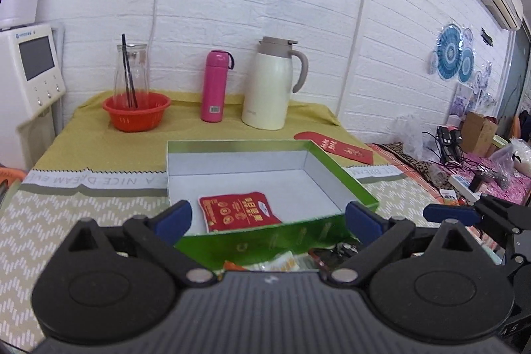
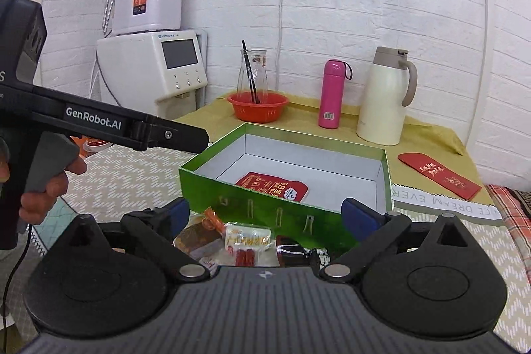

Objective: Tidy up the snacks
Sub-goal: 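Move the left gripper back to the snack pile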

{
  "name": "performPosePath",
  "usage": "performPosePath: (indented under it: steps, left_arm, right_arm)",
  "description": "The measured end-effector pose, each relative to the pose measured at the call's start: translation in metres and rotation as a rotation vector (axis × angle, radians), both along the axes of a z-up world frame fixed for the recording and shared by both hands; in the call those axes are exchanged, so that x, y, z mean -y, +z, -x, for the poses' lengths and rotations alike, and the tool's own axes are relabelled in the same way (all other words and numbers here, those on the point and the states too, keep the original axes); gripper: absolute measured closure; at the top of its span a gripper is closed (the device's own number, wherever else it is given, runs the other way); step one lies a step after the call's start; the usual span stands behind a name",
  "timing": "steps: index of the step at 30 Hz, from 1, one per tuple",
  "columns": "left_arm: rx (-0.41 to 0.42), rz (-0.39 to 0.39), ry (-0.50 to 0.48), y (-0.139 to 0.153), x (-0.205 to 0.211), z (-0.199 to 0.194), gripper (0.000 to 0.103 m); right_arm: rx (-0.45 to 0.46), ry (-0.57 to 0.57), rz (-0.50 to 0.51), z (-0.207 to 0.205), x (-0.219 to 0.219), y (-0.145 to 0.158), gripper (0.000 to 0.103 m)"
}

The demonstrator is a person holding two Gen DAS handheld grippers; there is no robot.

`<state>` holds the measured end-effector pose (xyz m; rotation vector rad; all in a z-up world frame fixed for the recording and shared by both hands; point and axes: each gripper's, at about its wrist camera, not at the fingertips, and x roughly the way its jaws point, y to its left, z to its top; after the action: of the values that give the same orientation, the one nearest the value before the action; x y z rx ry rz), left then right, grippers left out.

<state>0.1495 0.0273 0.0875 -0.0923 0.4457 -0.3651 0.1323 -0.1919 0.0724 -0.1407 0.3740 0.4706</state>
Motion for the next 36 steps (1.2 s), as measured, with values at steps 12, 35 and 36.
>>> performPosePath:
  steps: [12, 35, 36]
  left_arm:
    - [-0.058, -0.058, -0.084, -0.040, 0.011, 0.082, 0.006]
    - [-0.263, 0.048, -0.011, -0.093, -0.024, 0.101, 0.006]
    - [-0.266, 0.052, -0.008, -0.093, -0.025, 0.102, 0.006]
  right_arm:
    - [-0.044, 0.001, -0.072, 0.074, 0.024, -0.043, 0.000]
    - [-0.184, 0.152, -0.050, 0.100, -0.007, -0.078, 0.000]
    - [-0.167, 0.131, -0.038, 0.095, -0.006, -0.076, 0.000]
